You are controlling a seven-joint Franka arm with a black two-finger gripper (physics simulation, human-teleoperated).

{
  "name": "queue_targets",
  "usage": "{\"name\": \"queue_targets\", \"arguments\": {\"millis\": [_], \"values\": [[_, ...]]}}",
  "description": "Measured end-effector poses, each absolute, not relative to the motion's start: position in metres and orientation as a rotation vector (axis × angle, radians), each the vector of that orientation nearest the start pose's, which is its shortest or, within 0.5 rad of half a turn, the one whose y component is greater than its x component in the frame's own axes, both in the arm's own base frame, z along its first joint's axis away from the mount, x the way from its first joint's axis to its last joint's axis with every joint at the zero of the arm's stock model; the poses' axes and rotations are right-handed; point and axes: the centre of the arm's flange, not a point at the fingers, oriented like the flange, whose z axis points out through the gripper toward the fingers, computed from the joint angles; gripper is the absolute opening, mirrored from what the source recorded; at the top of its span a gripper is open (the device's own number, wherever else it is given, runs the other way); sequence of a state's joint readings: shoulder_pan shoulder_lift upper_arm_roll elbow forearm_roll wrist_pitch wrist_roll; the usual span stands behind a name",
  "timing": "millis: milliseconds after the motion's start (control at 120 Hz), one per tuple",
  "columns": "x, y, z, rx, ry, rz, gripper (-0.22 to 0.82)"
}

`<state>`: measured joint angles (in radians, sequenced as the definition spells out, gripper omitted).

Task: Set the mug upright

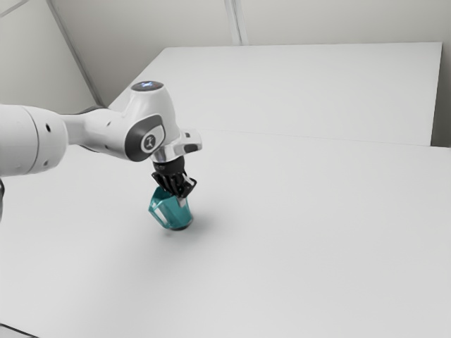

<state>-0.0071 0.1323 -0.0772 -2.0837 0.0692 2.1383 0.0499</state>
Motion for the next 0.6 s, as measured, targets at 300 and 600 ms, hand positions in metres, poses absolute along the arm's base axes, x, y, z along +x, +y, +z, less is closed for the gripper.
{"name": "queue_targets", "arguments": {"millis": [300, 600], "values": [[0.557, -0.047, 0.359, -3.093, 0.199, 0.109, 0.17], [0.567, -0.056, 0.474, -3.115, 0.166, -0.082, 0.50]]}}
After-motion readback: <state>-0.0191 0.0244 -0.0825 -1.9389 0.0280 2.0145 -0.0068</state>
